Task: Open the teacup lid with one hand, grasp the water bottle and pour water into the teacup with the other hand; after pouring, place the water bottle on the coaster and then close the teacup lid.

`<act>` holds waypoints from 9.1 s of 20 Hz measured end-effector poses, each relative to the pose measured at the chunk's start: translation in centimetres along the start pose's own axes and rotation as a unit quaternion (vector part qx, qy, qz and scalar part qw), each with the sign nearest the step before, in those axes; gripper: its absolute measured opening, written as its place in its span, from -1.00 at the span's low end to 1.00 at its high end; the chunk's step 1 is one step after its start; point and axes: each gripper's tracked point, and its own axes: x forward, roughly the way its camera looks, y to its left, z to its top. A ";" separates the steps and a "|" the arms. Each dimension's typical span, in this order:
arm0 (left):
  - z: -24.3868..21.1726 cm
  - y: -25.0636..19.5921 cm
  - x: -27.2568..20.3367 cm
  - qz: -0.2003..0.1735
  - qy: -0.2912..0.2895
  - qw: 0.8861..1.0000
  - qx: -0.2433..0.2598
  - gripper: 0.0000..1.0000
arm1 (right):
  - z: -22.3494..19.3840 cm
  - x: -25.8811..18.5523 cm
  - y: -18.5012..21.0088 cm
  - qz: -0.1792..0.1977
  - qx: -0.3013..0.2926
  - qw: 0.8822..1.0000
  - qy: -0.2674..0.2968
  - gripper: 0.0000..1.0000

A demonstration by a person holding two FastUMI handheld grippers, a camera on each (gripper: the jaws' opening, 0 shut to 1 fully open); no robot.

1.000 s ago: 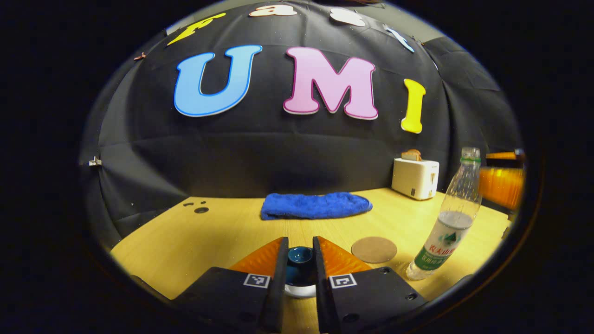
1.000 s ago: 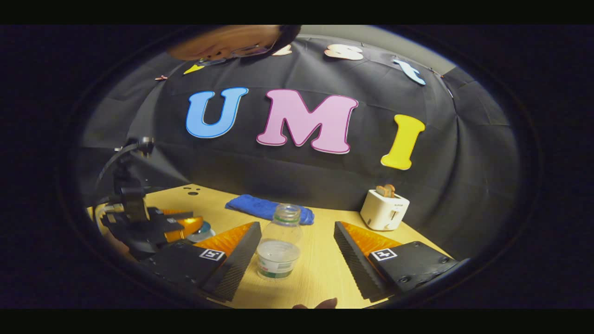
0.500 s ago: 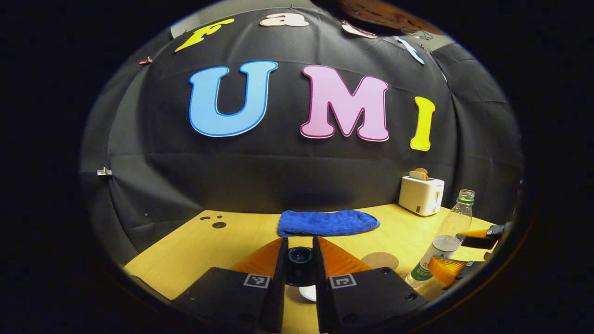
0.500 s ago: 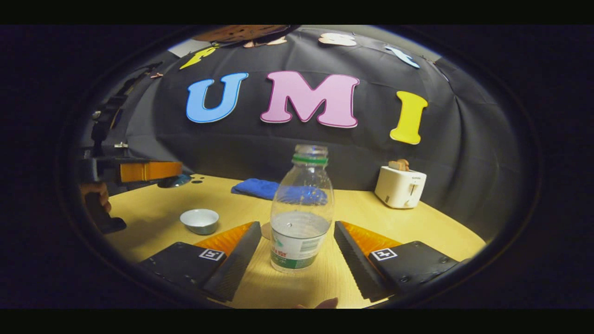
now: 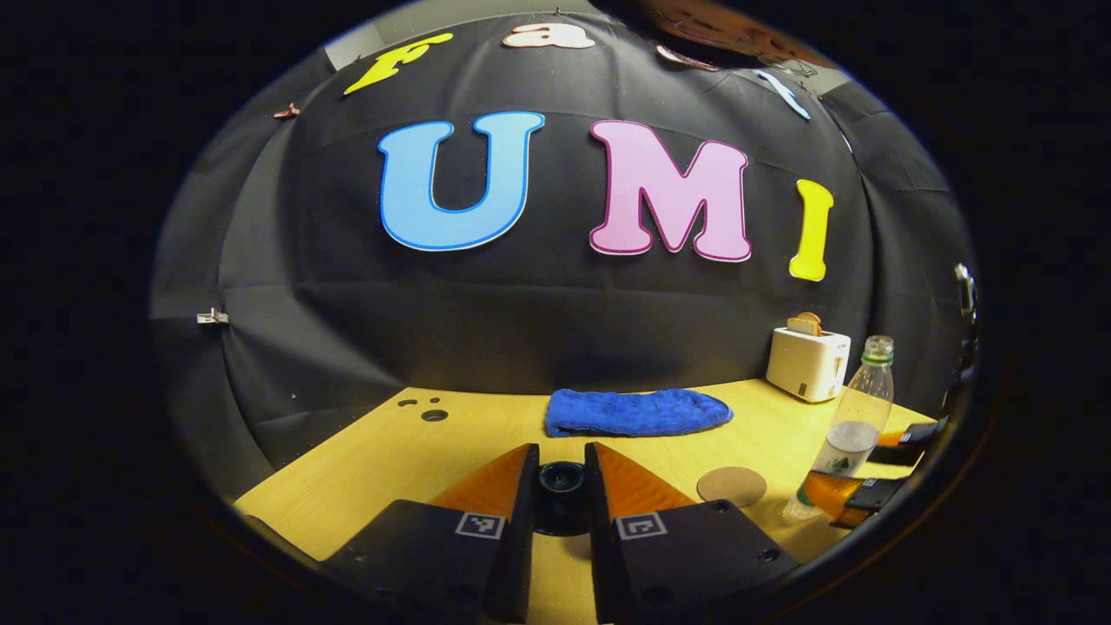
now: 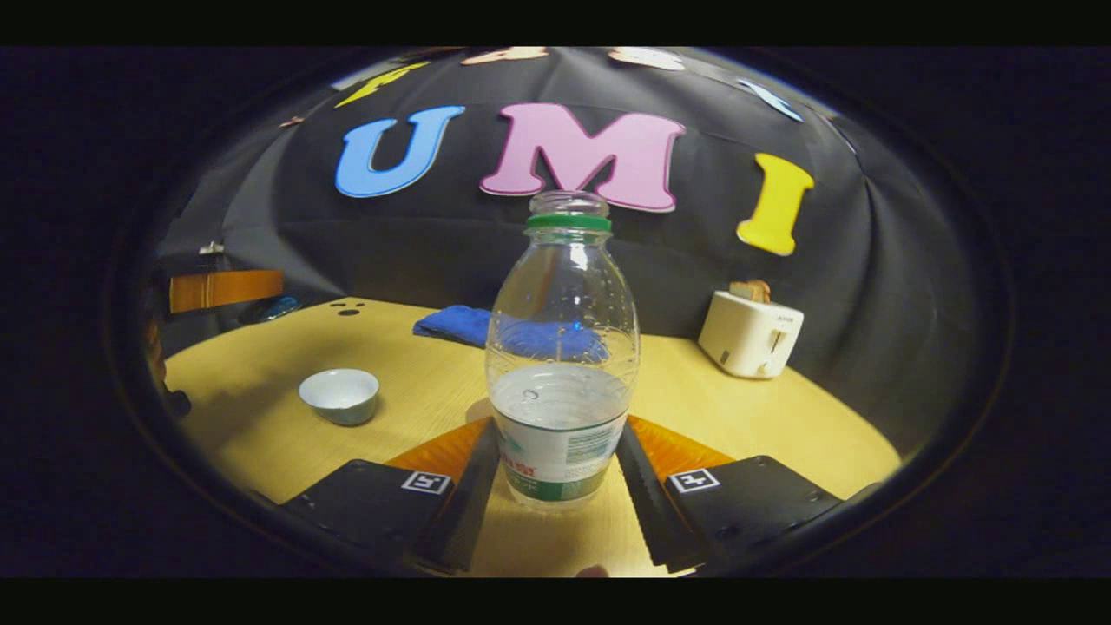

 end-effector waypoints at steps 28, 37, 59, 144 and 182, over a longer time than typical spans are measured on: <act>-2.7 8.7 -4.1 0.086 0.018 0.996 0.007 -0.36 | 3.4 7.4 5.4 -0.003 -0.662 0.746 -0.071 0.48; -3.0 9.2 -4.9 0.092 0.016 0.996 0.006 -0.29 | 4.0 8.1 5.2 0.000 -0.707 0.701 -0.089 0.48; -2.9 9.4 -5.5 0.102 0.007 0.995 0.015 -0.43 | 7.3 9.1 6.1 -0.015 -0.772 0.611 -0.173 0.48; -6.0 -5.5 2.4 -0.026 0.052 0.998 -0.040 -0.36 | -4.9 1.1 10.9 0.131 0.120 0.980 0.087 0.86; 21.0 -4.6 -8.6 -0.085 -0.025 0.996 0.007 0.91 | 24.7 -14.7 0.7 0.061 0.118 0.988 -0.080 0.98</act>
